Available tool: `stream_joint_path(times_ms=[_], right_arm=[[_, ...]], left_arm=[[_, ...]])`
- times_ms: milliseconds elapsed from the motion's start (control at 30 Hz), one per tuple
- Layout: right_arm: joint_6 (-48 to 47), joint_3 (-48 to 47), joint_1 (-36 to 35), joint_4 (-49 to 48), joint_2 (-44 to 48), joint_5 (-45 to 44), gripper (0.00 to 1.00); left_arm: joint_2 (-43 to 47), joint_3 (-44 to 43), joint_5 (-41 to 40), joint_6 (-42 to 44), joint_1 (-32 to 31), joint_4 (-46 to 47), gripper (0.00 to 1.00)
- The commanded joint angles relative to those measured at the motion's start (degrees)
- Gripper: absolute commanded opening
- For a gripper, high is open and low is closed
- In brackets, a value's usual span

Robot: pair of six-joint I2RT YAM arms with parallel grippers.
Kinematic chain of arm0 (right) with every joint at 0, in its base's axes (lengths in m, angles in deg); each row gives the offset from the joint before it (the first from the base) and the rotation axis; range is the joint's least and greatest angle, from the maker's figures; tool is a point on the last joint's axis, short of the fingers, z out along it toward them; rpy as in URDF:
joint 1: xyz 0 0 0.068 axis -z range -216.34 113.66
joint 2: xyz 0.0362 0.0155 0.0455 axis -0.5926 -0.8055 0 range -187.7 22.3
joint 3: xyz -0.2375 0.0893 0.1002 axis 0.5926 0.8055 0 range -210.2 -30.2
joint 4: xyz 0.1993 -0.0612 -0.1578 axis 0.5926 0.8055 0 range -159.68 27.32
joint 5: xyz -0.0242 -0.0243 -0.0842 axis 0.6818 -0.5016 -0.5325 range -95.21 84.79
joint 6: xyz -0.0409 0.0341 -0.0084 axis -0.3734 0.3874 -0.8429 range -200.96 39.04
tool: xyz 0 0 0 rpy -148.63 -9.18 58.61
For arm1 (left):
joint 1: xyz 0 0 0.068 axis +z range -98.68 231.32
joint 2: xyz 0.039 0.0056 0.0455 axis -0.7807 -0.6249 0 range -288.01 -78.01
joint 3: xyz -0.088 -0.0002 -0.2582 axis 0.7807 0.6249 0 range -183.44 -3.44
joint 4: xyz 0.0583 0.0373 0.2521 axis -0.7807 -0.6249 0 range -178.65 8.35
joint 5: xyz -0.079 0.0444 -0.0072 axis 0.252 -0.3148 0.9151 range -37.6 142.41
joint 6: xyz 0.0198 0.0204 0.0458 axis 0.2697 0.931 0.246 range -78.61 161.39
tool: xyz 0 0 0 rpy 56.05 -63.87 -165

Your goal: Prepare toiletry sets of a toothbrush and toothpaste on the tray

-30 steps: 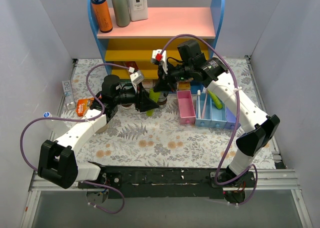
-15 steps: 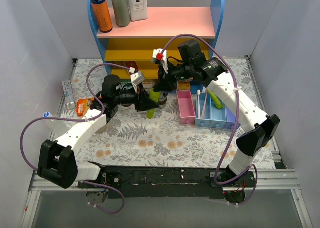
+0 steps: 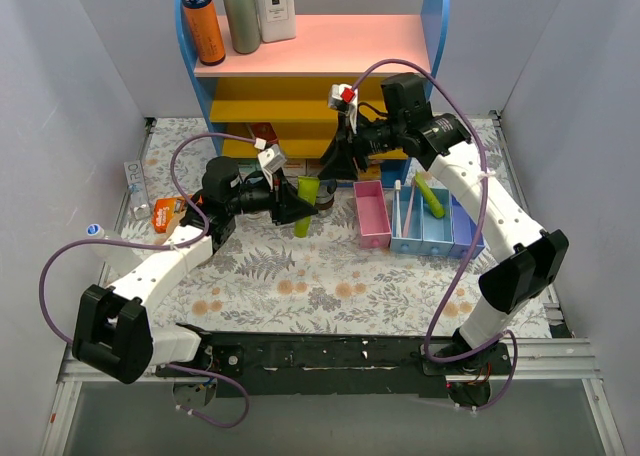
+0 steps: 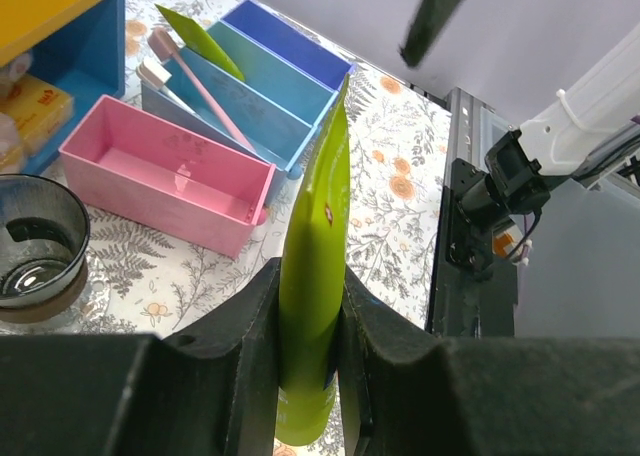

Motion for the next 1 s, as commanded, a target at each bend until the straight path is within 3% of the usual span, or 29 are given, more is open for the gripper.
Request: stream_joint_path(times_ms=[0,533,967], right_arm=[[1.5,0.5,-0.4,-1.9,1.4,4.8,0.5],[3.6,0.2,-1.4,-3.0,-2.3,7.3,0.43],[4.5,-0.1,-2.4,-3.5,-4.2,8.7,0.27]], left_arm=[[3.5,0.6,-3.0,-0.5,-0.3,3.9,0.0],[4.0,1.0,-4.1,0.3,-1.1,4.0,0.0],[4.2,1.2,-5.0,0.9,-1.4,3.7,0.0]])
